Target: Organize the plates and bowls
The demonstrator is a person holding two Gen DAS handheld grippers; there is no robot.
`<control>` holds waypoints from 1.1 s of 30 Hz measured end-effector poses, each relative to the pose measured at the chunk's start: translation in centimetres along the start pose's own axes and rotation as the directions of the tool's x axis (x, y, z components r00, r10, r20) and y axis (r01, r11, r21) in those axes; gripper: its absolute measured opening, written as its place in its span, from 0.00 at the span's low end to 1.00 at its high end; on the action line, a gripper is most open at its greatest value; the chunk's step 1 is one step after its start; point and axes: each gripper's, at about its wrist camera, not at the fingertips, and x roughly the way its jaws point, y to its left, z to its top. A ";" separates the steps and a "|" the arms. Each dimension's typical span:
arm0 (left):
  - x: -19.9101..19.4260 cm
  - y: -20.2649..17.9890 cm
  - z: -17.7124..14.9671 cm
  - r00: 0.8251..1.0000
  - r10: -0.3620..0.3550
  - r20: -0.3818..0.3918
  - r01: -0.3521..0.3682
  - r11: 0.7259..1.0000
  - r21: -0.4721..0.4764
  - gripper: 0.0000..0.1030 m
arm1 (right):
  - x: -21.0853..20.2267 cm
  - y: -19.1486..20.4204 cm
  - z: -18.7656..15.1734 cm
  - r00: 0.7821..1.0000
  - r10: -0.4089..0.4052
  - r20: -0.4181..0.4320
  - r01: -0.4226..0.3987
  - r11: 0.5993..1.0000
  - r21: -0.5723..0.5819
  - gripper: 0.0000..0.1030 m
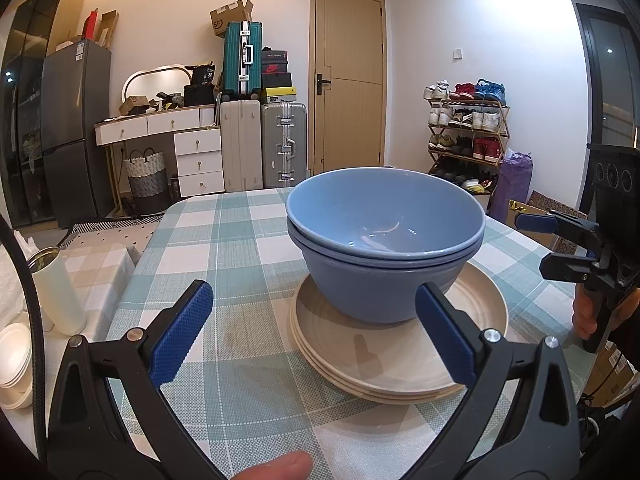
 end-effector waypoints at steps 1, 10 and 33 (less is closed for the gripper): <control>0.0 0.0 0.0 1.000 -0.001 0.000 0.001 1.000 0.000 0.98 | 0.0 0.0 0.0 1.000 -0.001 0.001 0.001 1.000 -0.001 0.99; 0.0 0.0 0.0 1.000 -0.001 0.000 0.001 1.000 0.001 0.98 | -0.1 0.2 -0.1 1.000 -0.004 0.001 0.004 1.000 -0.011 0.99; 0.1 0.0 -0.1 1.000 -0.001 -0.001 0.001 1.000 0.003 0.98 | -0.2 0.2 -0.1 1.000 -0.003 0.001 0.003 1.000 -0.012 0.99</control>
